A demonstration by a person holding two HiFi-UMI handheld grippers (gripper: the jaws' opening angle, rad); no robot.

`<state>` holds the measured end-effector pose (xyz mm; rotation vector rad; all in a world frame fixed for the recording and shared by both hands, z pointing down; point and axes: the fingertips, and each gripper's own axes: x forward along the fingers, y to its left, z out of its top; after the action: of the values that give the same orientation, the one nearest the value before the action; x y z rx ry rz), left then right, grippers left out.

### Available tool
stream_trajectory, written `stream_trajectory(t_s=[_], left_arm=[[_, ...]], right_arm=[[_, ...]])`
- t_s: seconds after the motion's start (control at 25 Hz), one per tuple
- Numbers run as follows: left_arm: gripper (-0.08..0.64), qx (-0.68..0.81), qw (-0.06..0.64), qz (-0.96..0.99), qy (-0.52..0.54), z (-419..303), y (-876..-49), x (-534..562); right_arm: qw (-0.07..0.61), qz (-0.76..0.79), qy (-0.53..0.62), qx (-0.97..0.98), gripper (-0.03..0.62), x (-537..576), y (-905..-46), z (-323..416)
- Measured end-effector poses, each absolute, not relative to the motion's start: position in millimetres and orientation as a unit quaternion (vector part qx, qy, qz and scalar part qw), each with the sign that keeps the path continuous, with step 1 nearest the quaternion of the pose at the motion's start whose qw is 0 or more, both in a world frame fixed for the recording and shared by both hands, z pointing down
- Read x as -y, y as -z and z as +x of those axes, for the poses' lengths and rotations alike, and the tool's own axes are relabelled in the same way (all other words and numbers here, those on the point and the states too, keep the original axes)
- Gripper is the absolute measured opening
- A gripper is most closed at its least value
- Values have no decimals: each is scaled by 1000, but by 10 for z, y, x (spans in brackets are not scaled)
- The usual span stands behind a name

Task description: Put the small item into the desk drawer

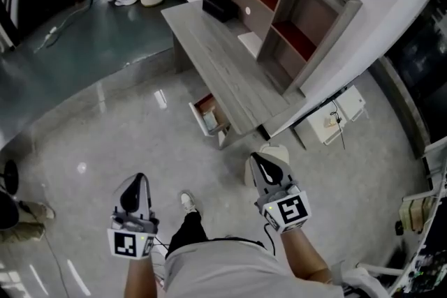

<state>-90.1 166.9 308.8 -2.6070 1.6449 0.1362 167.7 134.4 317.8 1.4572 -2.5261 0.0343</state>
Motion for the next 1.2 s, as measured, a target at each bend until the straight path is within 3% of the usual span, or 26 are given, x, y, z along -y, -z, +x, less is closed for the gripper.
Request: stream_trajectory(t_s=[0.4, 1.2], left_arm=[[17, -486, 25, -872, -60, -1435, -3036, -324], [17, -467, -19, -884, -20, -742, -3313, 599]], right_arm=[[135, 540, -4, 831, 21, -372, -2970, 1211], [143, 549, -51, 822, 21, 777, -3446, 1777]])
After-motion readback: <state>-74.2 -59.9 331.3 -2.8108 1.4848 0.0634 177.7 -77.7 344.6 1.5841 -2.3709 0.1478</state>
